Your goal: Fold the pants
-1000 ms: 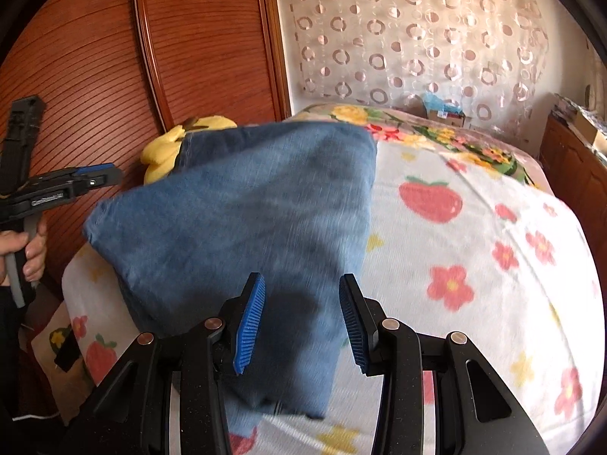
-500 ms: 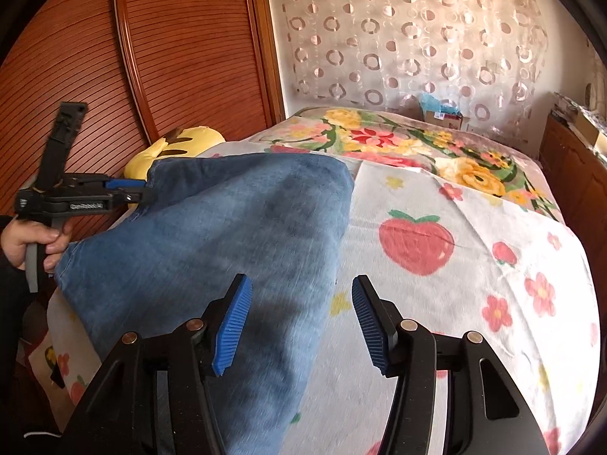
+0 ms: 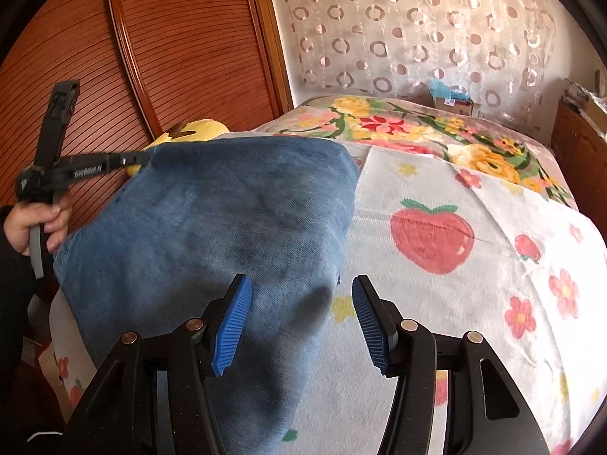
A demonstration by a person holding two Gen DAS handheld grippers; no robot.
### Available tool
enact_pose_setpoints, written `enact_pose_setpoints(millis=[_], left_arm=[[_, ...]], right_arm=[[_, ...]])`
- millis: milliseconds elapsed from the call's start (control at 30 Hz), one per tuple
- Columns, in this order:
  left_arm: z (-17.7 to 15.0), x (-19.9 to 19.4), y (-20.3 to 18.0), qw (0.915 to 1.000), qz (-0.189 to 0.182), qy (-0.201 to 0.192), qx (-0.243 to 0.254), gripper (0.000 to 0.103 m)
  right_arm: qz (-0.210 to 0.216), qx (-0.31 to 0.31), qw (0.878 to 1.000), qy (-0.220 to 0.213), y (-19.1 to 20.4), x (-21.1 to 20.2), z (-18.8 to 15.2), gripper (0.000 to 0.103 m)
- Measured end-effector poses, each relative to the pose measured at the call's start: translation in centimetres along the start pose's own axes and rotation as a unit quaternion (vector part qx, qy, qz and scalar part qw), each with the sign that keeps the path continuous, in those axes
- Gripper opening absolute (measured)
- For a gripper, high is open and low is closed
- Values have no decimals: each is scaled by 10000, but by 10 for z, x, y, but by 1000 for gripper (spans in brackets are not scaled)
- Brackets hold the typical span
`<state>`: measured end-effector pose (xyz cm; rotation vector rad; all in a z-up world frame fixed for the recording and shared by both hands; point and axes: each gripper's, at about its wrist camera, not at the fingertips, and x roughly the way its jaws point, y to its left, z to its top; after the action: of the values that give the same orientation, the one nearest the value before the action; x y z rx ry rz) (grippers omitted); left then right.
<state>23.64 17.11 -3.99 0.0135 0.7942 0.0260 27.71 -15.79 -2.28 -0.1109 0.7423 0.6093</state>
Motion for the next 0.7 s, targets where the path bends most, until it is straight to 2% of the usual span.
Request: enact_pose_setpoints(millis=[67,300,400,467,700], left_arm=[[2,-3,7,9998,-104,8,-140,4],[-1,-26,-5,9997,-189,-116,-45,5],[-6,-35,-17,9995,-258,-183,47,24],[-10,-40,-25,9992,-342,-214,60,42],[-28,-53,-60,9979,-544,-192,289,44]], right_arm=[[-5,-3,10000,-18,1,-1,0,57],[-80,9,9999,-119,8,-10,-6,57],[-115,35,9998,-173,11,-16,-10,57],[-142,44,9997,-212,13,-21,-14,57],[-207,130,9992,-304,17,-39,-29,57]])
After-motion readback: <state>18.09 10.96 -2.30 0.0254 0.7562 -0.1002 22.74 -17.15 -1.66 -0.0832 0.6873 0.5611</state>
